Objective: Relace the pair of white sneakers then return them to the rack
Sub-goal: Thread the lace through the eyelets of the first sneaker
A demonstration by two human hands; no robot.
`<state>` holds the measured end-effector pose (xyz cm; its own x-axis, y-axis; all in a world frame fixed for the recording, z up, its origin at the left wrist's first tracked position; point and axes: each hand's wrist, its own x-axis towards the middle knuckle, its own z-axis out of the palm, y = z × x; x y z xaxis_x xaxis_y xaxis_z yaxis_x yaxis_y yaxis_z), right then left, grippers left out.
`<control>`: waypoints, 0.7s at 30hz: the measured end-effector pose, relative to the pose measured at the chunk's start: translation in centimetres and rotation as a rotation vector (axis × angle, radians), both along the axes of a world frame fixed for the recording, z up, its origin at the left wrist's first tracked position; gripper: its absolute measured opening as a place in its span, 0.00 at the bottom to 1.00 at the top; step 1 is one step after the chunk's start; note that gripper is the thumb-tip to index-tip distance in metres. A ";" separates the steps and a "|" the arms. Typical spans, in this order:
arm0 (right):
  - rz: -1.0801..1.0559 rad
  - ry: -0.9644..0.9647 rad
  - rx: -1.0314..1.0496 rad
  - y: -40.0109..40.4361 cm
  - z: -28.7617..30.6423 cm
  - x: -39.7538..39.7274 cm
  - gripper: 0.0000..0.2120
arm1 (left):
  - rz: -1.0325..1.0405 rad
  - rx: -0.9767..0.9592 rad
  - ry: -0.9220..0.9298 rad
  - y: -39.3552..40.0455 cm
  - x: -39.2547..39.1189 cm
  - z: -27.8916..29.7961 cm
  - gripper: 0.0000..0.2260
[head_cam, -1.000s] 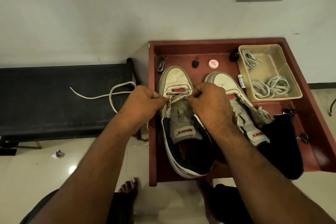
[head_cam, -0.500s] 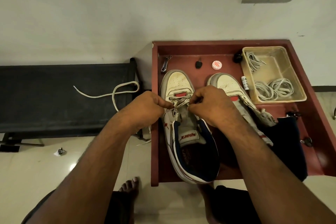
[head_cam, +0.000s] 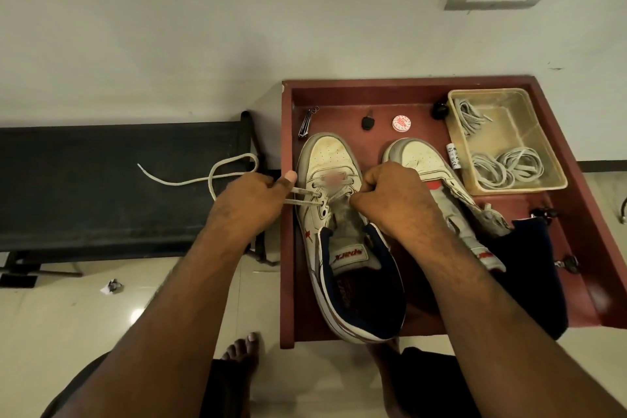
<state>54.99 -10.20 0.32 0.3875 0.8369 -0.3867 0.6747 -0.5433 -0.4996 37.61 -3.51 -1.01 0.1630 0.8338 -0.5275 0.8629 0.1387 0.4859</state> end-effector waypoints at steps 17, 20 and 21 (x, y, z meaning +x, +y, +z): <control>0.289 0.677 0.485 -0.4 2.2 1.9 0.20 | -0.420 -0.110 -0.971 -5.3 3.7 9.2 0.16; 0.306 0.748 0.406 -0.7 2.7 2.4 0.12 | -0.317 -0.014 -0.924 -4.2 2.8 9.0 0.17; 0.291 0.735 0.389 -0.9 2.8 3.0 0.07 | -0.233 0.049 -0.889 -3.3 2.1 8.7 0.18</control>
